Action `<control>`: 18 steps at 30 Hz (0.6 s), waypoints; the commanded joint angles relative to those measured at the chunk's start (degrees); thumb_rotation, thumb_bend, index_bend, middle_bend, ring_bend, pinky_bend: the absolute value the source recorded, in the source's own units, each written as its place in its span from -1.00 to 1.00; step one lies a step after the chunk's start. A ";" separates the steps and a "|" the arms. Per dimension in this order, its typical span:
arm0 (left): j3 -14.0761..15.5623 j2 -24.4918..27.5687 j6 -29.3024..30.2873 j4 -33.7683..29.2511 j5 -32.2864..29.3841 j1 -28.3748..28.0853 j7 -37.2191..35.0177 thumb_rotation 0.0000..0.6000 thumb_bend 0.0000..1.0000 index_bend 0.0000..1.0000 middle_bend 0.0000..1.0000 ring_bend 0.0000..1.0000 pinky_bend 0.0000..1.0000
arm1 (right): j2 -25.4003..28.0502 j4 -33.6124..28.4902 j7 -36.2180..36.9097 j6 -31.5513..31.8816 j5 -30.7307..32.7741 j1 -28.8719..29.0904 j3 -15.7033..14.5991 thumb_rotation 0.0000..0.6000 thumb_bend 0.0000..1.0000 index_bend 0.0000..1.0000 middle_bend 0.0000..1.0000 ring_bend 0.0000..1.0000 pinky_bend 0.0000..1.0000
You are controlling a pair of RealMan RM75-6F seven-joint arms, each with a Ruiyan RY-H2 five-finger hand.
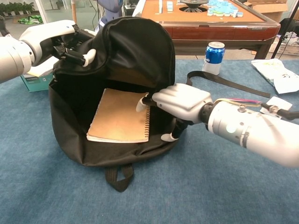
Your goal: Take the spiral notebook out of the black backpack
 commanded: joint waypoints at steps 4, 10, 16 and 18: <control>0.05 0.05 0.01 -0.17 -0.20 -0.06 0.14 1.00 0.12 0.15 -0.79 -0.81 -0.87 | -3.01 3.67 0.15 0.77 -0.17 1.01 -0.47 1.00 -0.66 -0.55 -0.63 -0.75 -0.49; 0.14 0.20 -0.03 -0.25 -0.38 0.01 -0.05 1.00 0.12 0.15 -0.79 -0.81 -0.87 | -5.06 6.48 0.18 0.85 0.12 1.88 -0.36 1.00 -0.71 -0.55 -0.69 -0.80 -0.54; 0.10 0.44 0.01 -0.42 -0.39 0.08 -0.24 1.00 0.12 0.15 -0.79 -0.81 -0.87 | -7.01 9.03 0.55 1.08 -0.22 3.06 -0.07 1.00 -0.73 -0.55 -0.71 -0.82 -0.56; 0.11 0.57 0.00 -0.53 -0.43 0.12 -0.33 1.00 0.12 0.15 -0.79 -0.81 -0.87 | -7.72 9.95 0.74 1.22 -0.31 3.38 0.00 1.00 -0.73 -0.55 -0.71 -0.82 -0.56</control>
